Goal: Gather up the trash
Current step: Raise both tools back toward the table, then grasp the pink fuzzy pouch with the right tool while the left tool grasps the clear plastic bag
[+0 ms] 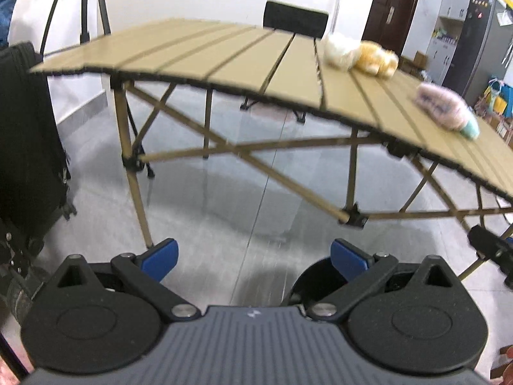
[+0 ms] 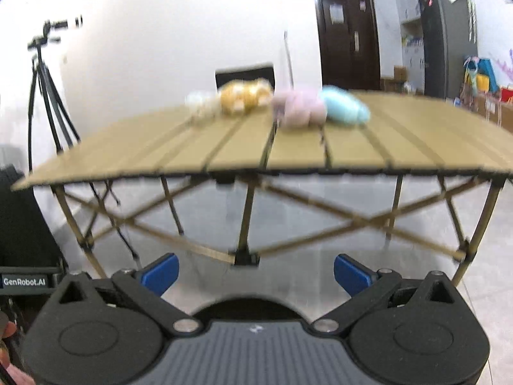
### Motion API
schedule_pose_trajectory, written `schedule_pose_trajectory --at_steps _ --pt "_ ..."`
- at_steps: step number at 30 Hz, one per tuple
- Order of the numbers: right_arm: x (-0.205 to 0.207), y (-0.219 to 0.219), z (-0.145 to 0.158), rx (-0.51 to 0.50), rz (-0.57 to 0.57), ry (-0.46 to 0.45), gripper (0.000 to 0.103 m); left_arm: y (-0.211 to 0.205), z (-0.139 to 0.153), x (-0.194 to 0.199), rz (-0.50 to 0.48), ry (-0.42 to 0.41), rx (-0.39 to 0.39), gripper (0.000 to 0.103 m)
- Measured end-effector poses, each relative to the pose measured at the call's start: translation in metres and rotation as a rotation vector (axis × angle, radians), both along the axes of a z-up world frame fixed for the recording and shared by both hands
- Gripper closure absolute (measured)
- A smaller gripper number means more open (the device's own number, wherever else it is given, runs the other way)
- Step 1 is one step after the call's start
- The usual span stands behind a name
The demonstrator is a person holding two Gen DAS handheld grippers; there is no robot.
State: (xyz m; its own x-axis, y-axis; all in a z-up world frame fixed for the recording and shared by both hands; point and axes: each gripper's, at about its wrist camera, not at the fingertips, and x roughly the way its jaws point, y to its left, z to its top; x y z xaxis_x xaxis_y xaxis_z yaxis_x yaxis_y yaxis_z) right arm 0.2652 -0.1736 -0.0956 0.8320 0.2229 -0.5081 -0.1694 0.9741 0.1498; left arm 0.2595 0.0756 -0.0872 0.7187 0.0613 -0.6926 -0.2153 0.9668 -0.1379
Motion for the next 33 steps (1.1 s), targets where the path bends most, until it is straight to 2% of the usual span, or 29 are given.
schedule_pose_trajectory --at_steps 7,13,26,31,33 --pt "0.003 -0.016 0.040 0.004 0.000 -0.188 0.000 -0.009 0.025 0.007 0.005 -0.068 0.036 0.000" --pt "0.034 -0.014 0.061 -0.058 0.013 -0.312 0.000 -0.012 0.039 0.022 0.016 -0.107 0.047 0.000" --pt "0.122 -0.002 0.055 -0.107 -0.006 -0.309 0.001 -0.023 0.048 0.062 0.030 -0.132 0.077 0.000" --pt "0.152 -0.003 0.047 -0.060 -0.023 -0.254 0.002 -0.026 0.060 0.078 0.026 -0.161 0.085 0.000" --pt "0.163 -0.003 0.044 -0.058 -0.027 -0.237 0.008 -0.027 0.065 0.083 0.020 -0.177 0.090 0.000"
